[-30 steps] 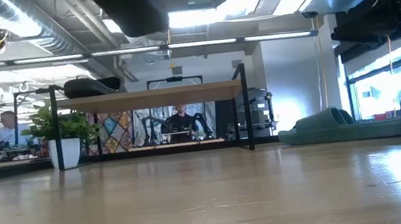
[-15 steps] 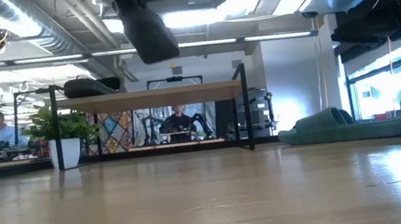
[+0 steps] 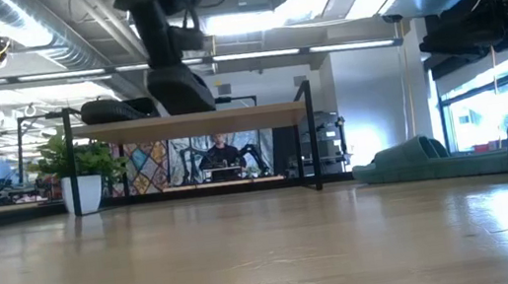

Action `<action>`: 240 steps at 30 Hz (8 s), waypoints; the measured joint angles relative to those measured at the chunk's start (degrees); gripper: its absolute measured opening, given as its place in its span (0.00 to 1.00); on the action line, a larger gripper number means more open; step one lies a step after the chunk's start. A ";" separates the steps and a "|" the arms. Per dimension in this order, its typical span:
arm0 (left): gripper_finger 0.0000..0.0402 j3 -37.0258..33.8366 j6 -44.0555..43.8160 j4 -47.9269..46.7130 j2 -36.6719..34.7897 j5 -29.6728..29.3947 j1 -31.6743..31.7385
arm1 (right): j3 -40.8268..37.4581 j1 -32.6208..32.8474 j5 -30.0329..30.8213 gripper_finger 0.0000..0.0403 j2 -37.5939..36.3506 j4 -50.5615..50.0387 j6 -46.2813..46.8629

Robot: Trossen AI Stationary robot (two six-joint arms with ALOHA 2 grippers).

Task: Pick and place slides into the shelf
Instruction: Put the black slipper on the shelf, then put the black slipper under the shelf

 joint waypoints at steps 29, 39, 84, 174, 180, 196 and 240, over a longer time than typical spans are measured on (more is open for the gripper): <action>0.01 -1.68 -1.25 0.15 -0.02 -1.50 0.57 | 0.00 0.00 0.02 0.30 0.00 0.38 -0.07; 0.01 -1.68 -3.26 -0.19 -0.02 -1.48 0.51 | 0.00 0.00 0.02 0.30 0.00 0.34 -0.07; 0.23 -7.32 -2.17 3.54 0.26 -4.09 0.89 | 0.00 0.01 0.02 0.30 -0.01 -0.27 0.13; 0.51 0.04 -16.68 -5.88 -28.55 5.27 -39.64 | 0.00 0.02 0.00 0.30 -0.02 -0.21 0.16; 0.51 -15.87 -17.29 6.95 -32.81 -2.17 -49.57 | 0.00 0.01 -0.01 0.30 -0.02 -0.13 0.15; 0.51 -48.80 -31.56 36.51 -33.83 -15.40 -62.68 | 0.00 0.02 0.00 0.30 -0.02 -0.01 0.20; 0.51 -63.36 -32.23 52.85 -33.81 -15.65 -61.36 | 1.22 0.11 -1.99 0.30 0.23 7.18 1.75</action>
